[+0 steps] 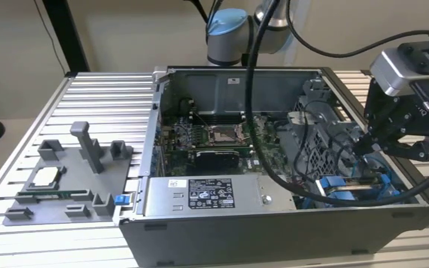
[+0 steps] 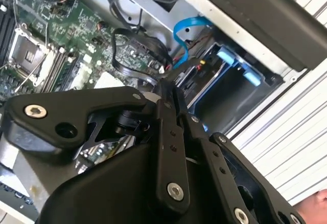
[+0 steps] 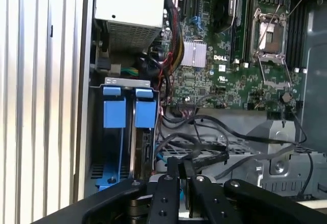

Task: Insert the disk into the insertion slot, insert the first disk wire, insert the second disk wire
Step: 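Insert the second disk wire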

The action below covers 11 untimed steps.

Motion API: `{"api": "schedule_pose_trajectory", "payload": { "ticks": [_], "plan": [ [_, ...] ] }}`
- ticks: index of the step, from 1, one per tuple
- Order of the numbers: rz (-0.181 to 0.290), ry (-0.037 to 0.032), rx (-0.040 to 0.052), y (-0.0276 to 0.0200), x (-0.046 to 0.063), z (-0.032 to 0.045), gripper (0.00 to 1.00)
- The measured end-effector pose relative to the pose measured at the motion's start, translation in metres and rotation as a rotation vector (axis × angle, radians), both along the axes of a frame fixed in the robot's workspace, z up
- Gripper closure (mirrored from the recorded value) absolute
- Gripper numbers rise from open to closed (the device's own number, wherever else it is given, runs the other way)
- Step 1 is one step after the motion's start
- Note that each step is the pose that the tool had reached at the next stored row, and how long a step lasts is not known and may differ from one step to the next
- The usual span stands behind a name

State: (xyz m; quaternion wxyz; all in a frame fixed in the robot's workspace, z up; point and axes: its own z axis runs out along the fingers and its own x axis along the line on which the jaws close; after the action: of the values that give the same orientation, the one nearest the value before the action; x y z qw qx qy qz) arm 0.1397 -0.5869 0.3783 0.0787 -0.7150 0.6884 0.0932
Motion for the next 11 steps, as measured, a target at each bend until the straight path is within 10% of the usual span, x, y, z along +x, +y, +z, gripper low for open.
{"api": "schedule_pose_trajectory", "payload": {
  "ticks": [6, 11],
  "plan": [
    [0.000, -0.0010, 0.0000, 0.0003, -0.0083, 0.0098, 1.00],
    [-0.002, -0.0009, 0.0002, -0.0095, -0.0084, 0.0080, 1.00]
  ]
}}
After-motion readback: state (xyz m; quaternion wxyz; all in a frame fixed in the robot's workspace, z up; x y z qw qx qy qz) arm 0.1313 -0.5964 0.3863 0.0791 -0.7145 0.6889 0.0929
